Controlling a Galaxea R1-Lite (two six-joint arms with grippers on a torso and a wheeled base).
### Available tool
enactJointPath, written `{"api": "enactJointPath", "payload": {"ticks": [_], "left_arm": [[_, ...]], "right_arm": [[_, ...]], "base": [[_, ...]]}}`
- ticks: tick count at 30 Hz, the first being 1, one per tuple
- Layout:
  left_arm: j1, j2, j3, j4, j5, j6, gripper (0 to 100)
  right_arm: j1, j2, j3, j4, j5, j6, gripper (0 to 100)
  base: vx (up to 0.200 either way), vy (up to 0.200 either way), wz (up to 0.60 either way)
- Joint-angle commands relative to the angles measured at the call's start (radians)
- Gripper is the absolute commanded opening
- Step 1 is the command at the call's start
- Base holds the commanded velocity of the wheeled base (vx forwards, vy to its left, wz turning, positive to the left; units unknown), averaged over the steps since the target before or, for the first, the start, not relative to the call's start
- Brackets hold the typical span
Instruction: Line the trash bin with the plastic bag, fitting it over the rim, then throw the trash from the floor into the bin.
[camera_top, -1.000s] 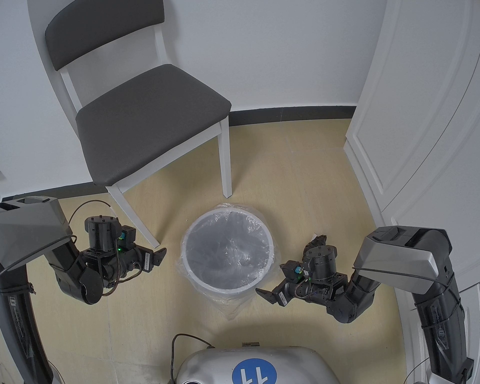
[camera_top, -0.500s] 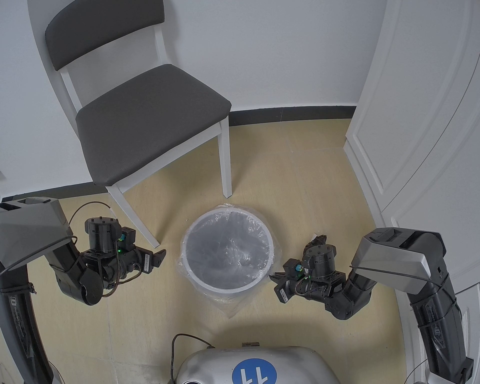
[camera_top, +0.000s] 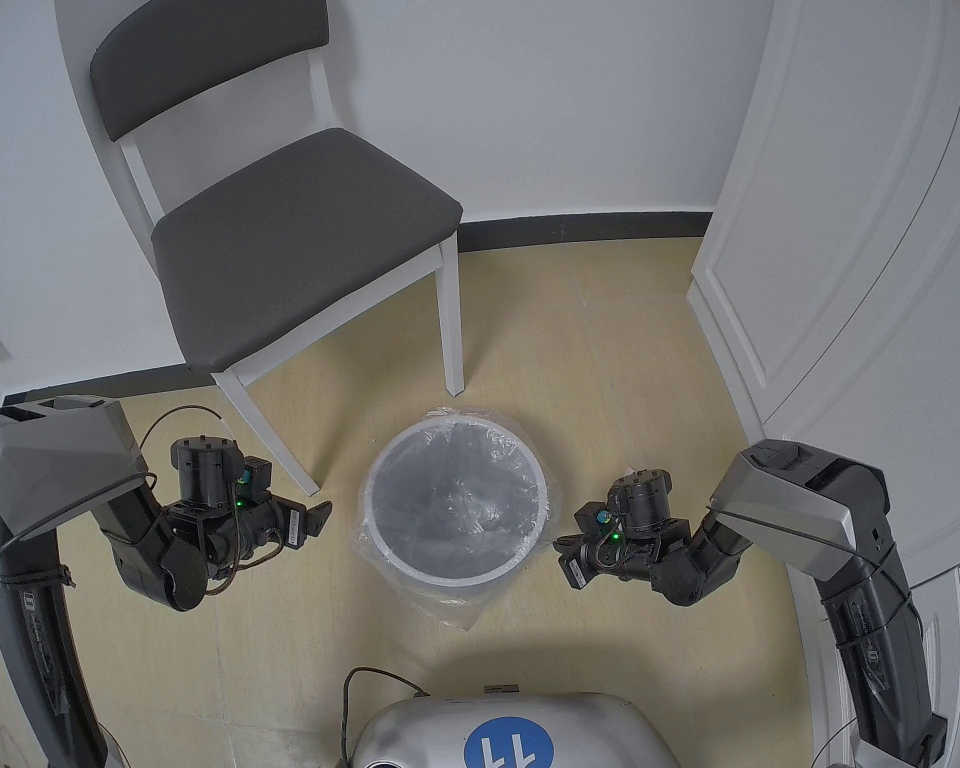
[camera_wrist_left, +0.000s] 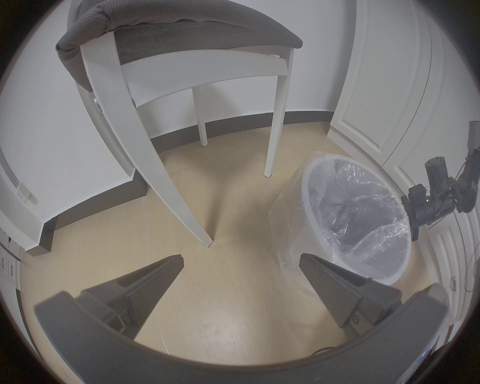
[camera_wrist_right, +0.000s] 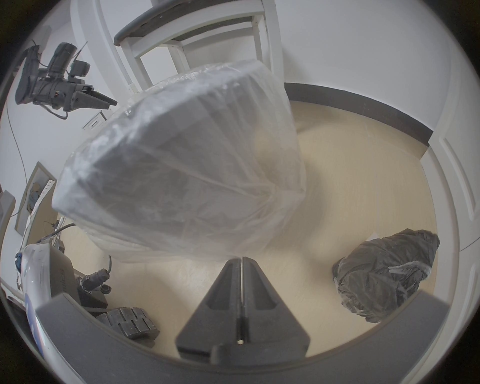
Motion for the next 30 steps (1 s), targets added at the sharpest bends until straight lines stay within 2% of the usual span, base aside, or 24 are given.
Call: {"api": "enactJointPath", "payload": {"ticks": [1, 6, 7, 14, 17, 18, 19, 20, 21, 24, 26, 27, 29, 30], "left_arm": [[0.0, 0.008, -0.002, 0.0, 0.002, 0.001, 100], [-0.003, 0.007, 0.011, 0.0, 0.002, 0.003, 100], [-0.003, 0.005, 0.019, 0.0, 0.002, 0.004, 100], [-0.016, -0.001, 0.056, -0.002, -0.005, 0.006, 100], [-0.018, 0.011, 0.074, -0.037, -0.078, 0.007, 100], [-0.018, 0.011, 0.074, -0.037, -0.078, 0.007, 100], [-0.016, 0.022, 0.084, -0.054, -0.158, 0.014, 100], [-0.016, 0.023, 0.084, -0.054, -0.163, 0.015, 100], [-0.013, 0.037, 0.085, -0.059, -0.202, 0.053, 100], [-0.004, 0.088, 0.071, -0.068, -0.242, 0.146, 100], [-0.004, 0.091, 0.071, -0.069, -0.245, 0.15, 100], [0.01, 0.148, 0.051, -0.088, -0.285, 0.216, 100], [0.027, 0.174, 0.042, -0.089, -0.299, 0.259, 100], [0.056, 0.203, 0.019, -0.089, -0.321, 0.313, 100]], "right_arm": [[-0.015, 0.008, -0.055, 0.041, 0.0, 0.0, 0], [-0.024, 0.019, -0.116, 0.118, 0.0, 0.0, 0], [-0.024, 0.017, -0.117, 0.125, 0.0, 0.0, 100], [-0.022, -0.017, -0.047, 0.079, 0.006, 0.001, 100], [-0.024, -0.08, 0.056, -0.01, 0.015, 0.0, 100], [-0.024, -0.08, 0.056, -0.01, 0.015, 0.0, 100], [-0.025, -0.121, 0.117, -0.045, 0.015, 0.0, 100], [-0.027, -0.124, 0.122, -0.048, 0.015, 0.0, 100], [-0.03, -0.147, 0.166, -0.072, 0.015, -0.002, 100], [-0.035, -0.184, 0.234, -0.125, 0.015, -0.003, 100], [-0.035, -0.185, 0.235, -0.128, 0.015, -0.003, 100], [-0.044, -0.216, 0.297, -0.183, 0.015, 0.0, 100], [-0.047, -0.235, 0.337, -0.218, 0.017, 0.001, 100], [-0.056, -0.258, 0.389, -0.269, 0.018, 0.003, 100]], "base": [[0.0, 0.0, 0.0], [0.0, 0.0, 0.0], [0.0, 0.0, 0.0], [0.0, 0.0, 0.0], [0.0, 0.0, 0.0], [0.0, 0.0, 0.0], [0.0, 0.0, 0.0], [0.0, 0.0, 0.0], [0.0, 0.0, 0.0], [0.0, 0.0, 0.0], [0.0, 0.0, 0.0], [0.0, 0.0, 0.0], [0.0, 0.0, 0.0], [0.0, 0.0, 0.0]]}}
